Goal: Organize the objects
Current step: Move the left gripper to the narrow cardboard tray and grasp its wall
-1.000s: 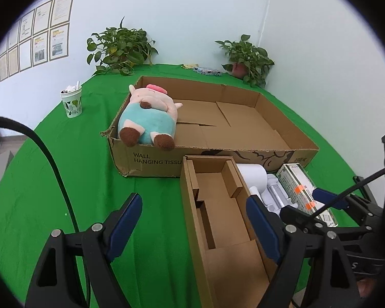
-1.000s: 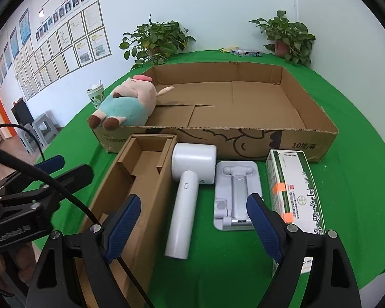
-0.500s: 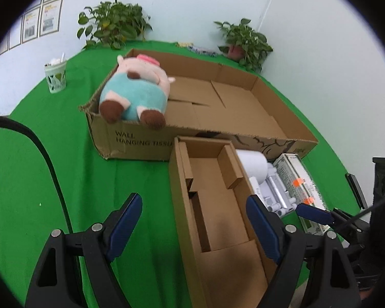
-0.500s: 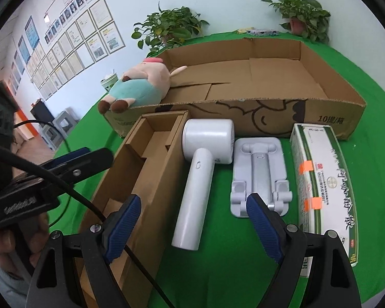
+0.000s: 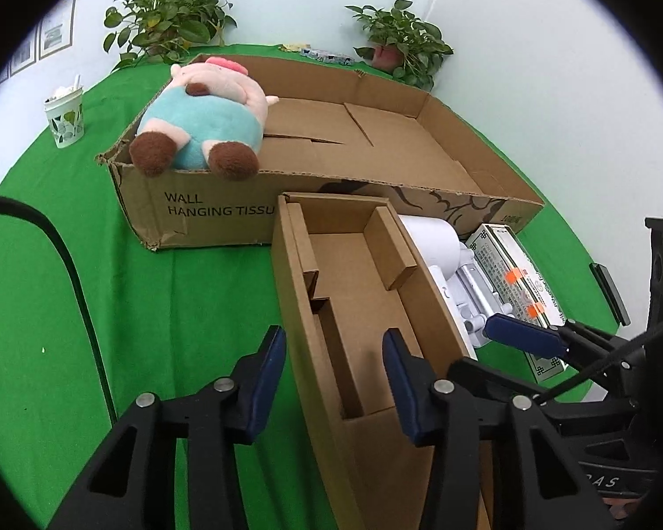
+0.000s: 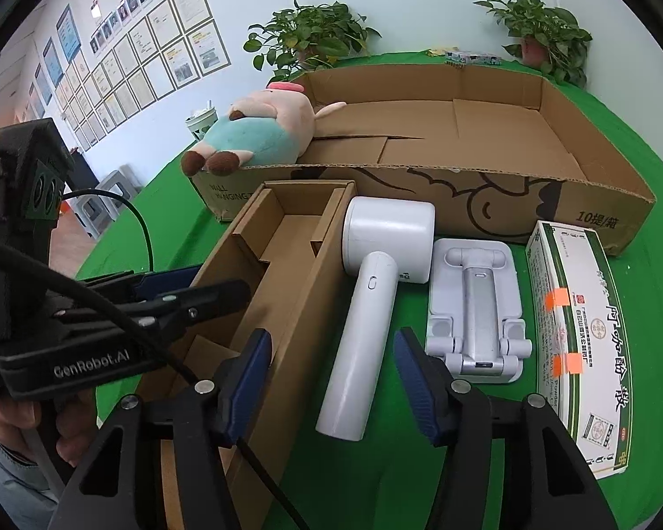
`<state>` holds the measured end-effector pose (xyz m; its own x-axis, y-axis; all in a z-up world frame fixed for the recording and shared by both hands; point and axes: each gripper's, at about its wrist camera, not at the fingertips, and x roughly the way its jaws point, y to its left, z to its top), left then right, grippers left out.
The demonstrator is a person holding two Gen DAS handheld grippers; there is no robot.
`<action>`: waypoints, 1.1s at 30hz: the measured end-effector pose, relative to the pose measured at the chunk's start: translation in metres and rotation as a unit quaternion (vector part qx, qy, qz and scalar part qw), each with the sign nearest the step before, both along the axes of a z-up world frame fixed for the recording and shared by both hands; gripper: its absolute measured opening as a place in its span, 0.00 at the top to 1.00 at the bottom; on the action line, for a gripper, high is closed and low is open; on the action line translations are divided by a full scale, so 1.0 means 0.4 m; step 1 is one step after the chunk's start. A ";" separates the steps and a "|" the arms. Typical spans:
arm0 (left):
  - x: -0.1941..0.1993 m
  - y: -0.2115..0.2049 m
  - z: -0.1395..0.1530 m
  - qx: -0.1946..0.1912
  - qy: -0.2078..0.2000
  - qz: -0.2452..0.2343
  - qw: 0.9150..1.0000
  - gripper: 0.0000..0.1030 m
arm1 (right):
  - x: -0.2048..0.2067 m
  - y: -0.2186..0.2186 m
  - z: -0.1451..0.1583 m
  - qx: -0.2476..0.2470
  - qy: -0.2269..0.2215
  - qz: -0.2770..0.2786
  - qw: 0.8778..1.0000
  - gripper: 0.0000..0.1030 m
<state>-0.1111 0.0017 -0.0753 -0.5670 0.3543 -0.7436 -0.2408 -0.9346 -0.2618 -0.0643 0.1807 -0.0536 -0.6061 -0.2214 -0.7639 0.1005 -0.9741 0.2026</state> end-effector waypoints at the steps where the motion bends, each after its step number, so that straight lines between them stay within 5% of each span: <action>1: 0.003 0.000 0.005 0.001 0.004 0.000 1.000 0.57 | -0.002 -0.002 0.001 0.002 0.000 0.001 1.000 0.47; 7: 0.013 0.001 0.050 -0.004 0.043 0.005 0.999 0.57 | 0.002 0.008 0.013 0.003 0.011 -0.005 1.000 0.47; 9: 0.020 -0.003 0.065 -0.004 0.053 0.002 0.999 0.69 | 0.007 0.011 0.019 0.011 0.018 -0.010 1.000 0.47; 13: 0.039 -0.004 0.100 -0.003 0.081 0.001 0.997 0.72 | 0.019 0.013 0.037 0.028 0.038 -0.004 0.999 0.42; 18: 0.069 -0.041 0.143 0.008 0.099 0.017 0.995 0.72 | 0.037 -0.006 0.068 -0.019 0.037 0.071 0.997 0.35; 24: 0.108 -0.149 0.213 -0.009 0.118 0.069 0.991 0.72 | 0.088 -0.108 0.153 -0.060 0.056 0.245 0.966 0.31; 30: 0.106 -0.197 0.236 -0.017 0.113 0.094 0.989 0.72 | 0.098 -0.132 0.217 -0.220 0.041 0.325 0.919 0.20; 33: 0.075 -0.160 0.179 -0.012 0.083 0.063 0.994 0.72 | 0.062 -0.103 0.169 -0.231 0.013 0.275 0.933 0.19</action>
